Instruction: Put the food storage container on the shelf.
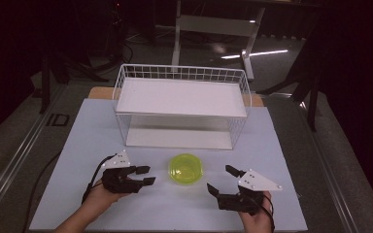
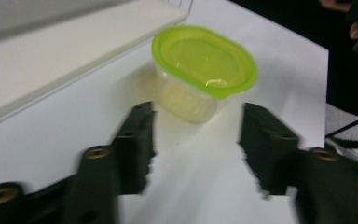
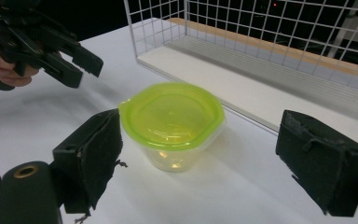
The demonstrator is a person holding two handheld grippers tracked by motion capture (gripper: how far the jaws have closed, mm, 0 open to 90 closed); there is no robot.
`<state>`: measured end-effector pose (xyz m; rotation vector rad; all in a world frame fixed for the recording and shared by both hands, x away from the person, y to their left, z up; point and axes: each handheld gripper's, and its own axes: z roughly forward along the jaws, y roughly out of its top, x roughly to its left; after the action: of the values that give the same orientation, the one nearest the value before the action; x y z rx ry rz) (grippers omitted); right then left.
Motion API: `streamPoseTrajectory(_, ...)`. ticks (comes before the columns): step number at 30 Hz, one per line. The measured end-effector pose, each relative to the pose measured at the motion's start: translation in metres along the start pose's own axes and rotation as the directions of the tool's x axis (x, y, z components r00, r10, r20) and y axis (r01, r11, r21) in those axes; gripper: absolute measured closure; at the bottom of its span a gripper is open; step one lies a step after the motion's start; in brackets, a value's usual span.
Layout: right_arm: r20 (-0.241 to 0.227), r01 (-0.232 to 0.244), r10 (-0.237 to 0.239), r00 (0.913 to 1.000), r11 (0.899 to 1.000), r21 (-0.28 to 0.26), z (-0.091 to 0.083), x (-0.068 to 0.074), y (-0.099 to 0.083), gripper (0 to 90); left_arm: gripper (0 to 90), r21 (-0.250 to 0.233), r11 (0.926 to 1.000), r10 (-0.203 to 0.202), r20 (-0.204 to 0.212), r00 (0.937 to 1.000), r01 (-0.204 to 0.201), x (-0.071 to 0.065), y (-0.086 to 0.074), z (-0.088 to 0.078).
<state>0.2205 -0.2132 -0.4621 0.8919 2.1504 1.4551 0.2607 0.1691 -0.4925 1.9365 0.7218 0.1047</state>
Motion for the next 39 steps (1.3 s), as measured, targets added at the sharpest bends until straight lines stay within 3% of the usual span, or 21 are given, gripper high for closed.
streamPoseTrajectory(4, -0.011, 0.025, -0.025, 0.9996, 1.0, 0.007, 0.001, 0.005, 0.003, 14.2, 18.6, -0.023, 0.9997, -0.004, 0.001, 1.0, 0.004, -0.005, 0.004, -0.004)
streamPoseTrajectory(7, -0.024, 0.031, -0.031, 0.9992, 0.999, 0.009, 0.002, 0.009, 0.005, 14.2, 11.4, -0.043, 0.999, -0.014, -0.016, 0.9998, 0.014, -0.01, 0.007, -0.005)
streamPoseTrajectory(9, -0.03, 0.035, -0.035, 0.9989, 0.999, 0.011, 0.003, 0.011, 0.007, 14.0, 2.0, -0.046, 0.9987, -0.022, -0.018, 0.9996, 0.021, -0.013, 0.011, -0.004)
streamPoseTrajectory(13, -0.028, 0.049, -0.048, 0.9985, 0.999, 0.013, 0.005, 0.013, 0.013, 13.8, 1.8, -0.076, 0.9971, -0.011, -0.026, 0.9996, 0.009, -0.02, 0.02, -0.002)
streamPoseTrajectory(17, -0.045, 0.042, -0.041, 0.9981, 0.999, 0.029, 0.007, 0.013, 0.019, 13.8, 1.9, -0.105, 0.9945, 0.002, 0.005, 1.0, -0.002, -0.024, 0.031, 0.0)
streamPoseTrajectory(22, -0.054, 0.017, -0.016, 0.9984, 1.0, 0.017, 0.01, 0.009, 0.026, 13.8, 2.0, -0.078, 0.9969, 0.011, 0.026, 0.9996, -0.009, -0.024, 0.039, 0.004)
streamPoseTrajectory(27, -0.07, 0.008, -0.006, 0.9975, 1.0, 0.028, 0.017, 0.003, 0.033, 13.5, 3.6, -0.065, 0.9976, -0.023, 0.013, 0.9997, 0.023, -0.021, 0.045, 0.009)
streamPoseTrajectory(31, -0.045, 0.012, -0.012, 0.9989, 1.0, 0.013, 0.022, -0.001, 0.037, 13.4, 3.6, -0.032, 0.9977, -0.059, 0.002, 0.9983, 0.059, -0.017, 0.049, 0.014)
streamPoseTrajectory(33, -0.028, 0.005, -0.004, 0.9996, 0.999, 0.038, 0.026, -0.004, 0.038, 13.4, 3.6, -0.032, 0.9973, -0.066, -0.016, 0.9977, 0.066, -0.015, 0.051, 0.016)
streamPoseTrajectory(39, -0.048, -0.099, 0.102, 0.9936, 0.993, 0.057, 0.038, -0.015, 0.038, 12.5, 3.5, -0.028, 0.9939, -0.108, -0.036, 0.9935, 0.107, -0.006, 0.057, 0.024)
